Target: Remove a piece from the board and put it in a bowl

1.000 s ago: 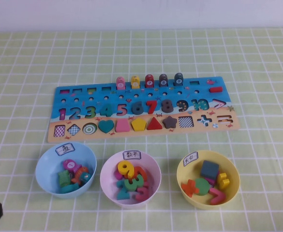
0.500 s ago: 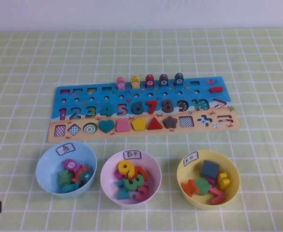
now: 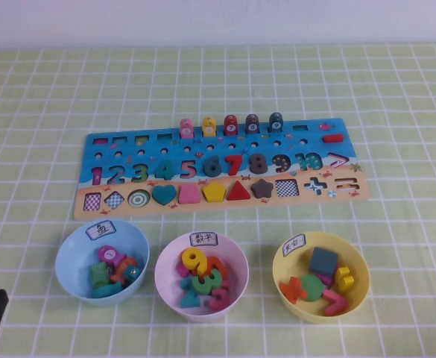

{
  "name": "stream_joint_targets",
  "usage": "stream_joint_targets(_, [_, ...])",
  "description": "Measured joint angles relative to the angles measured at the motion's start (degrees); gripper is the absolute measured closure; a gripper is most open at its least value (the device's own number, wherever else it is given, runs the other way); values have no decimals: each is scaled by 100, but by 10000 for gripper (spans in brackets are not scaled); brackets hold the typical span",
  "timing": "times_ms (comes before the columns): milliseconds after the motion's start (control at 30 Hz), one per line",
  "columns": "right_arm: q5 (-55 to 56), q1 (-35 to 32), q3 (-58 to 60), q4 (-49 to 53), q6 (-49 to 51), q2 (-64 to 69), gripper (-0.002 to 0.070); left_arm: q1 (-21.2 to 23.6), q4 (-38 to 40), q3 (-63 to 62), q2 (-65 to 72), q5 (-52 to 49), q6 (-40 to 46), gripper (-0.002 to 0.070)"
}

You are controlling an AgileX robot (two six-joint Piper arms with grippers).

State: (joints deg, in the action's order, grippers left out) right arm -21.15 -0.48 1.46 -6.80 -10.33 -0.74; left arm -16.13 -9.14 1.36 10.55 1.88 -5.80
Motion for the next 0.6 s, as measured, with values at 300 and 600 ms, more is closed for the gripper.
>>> stream_joint_targets(300, [0,0,0,0,0,0,694,579,204,9,-931,-850,0,677])
stream_joint_targets(600, [0,0,0,0,0,-9,694,820,462,9,-1111,-1743,46,678])
